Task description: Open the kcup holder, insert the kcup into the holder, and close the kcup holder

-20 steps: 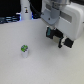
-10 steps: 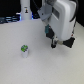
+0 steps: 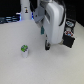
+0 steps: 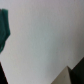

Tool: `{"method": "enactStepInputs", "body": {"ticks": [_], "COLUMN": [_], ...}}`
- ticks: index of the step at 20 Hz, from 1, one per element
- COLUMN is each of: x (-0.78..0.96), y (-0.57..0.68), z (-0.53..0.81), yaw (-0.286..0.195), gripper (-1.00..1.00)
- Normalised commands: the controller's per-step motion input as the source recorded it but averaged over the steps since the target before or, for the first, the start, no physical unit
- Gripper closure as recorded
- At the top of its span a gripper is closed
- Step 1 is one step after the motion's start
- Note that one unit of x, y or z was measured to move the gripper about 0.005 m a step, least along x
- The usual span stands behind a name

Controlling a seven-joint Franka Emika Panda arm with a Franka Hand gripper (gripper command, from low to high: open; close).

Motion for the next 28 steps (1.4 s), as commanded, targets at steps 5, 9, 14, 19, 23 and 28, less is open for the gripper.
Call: {"method": "enactStepInputs", "body": {"ticks": [5, 9, 14, 19, 23, 28], "x": [-0.26, -0.28, -0.29, -0.4, -0.32, -0.2], "y": [-0.44, -0.45, -0.45, -0.45, -0.46, -0.44], "z": [-0.15, -0.24, -0.28, -0.34, -0.35, -0.36], "yaw": [-0.298, -0.294, -0.297, -0.287, -0.293, -0.303], "gripper": [-1.0, -1.0, -1.0, -1.0, -1.0, -1.0]}}
